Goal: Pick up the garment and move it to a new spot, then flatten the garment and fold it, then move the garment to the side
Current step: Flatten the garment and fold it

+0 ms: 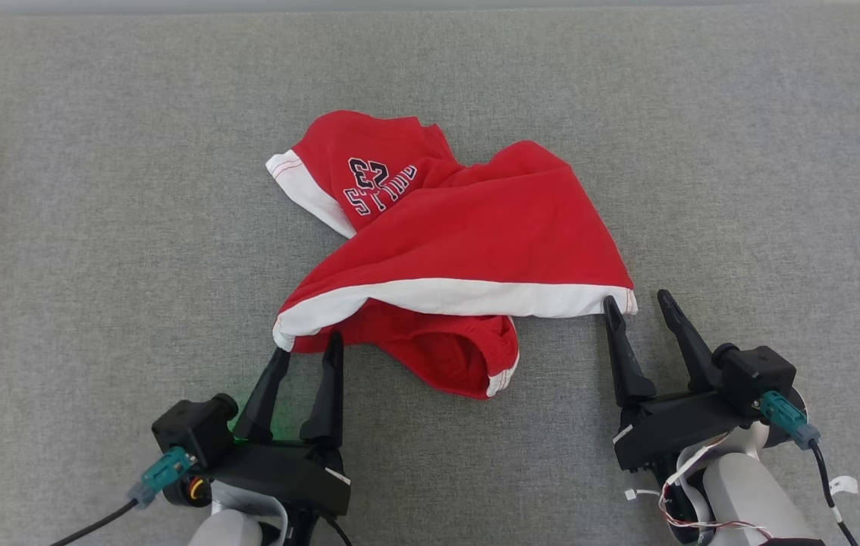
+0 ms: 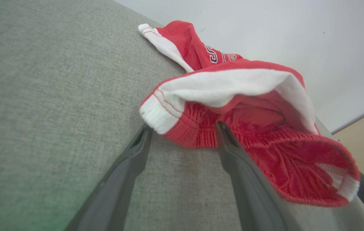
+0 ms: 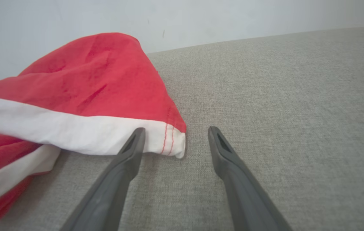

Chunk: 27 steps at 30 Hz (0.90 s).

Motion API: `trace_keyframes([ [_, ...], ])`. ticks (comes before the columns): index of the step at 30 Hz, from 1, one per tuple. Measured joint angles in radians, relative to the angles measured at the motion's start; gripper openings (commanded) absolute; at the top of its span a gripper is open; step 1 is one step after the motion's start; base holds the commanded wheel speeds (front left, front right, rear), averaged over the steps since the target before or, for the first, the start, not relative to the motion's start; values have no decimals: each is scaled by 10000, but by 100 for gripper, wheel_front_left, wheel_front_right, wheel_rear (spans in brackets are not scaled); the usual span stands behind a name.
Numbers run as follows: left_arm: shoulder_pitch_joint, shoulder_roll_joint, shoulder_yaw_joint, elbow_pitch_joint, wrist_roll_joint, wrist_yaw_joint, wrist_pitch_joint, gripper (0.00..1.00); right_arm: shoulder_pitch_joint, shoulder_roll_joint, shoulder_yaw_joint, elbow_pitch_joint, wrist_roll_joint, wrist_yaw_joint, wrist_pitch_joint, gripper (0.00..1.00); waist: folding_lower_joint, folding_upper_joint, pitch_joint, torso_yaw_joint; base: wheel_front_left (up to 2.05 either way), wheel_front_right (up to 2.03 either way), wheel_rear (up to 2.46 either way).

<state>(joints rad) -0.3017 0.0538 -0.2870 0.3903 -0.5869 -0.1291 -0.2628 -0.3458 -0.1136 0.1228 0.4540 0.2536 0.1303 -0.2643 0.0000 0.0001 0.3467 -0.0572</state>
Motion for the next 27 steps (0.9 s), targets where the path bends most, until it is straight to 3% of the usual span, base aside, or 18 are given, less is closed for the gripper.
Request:
trace_keyframes([
  [9, 110, 2, 660, -412, -102, -6, 0, 100, 75, 36, -77, -67, -29, 0, 2, 100, 0, 0, 35, -32, 0, 0, 0],
  [27, 176, -12, 477, -140, -491, -2, -6, 100, 66, 12, -15, -65, -161, 0, 2, 100, -1, -1, -34, -31, 0, 0, 0],
])
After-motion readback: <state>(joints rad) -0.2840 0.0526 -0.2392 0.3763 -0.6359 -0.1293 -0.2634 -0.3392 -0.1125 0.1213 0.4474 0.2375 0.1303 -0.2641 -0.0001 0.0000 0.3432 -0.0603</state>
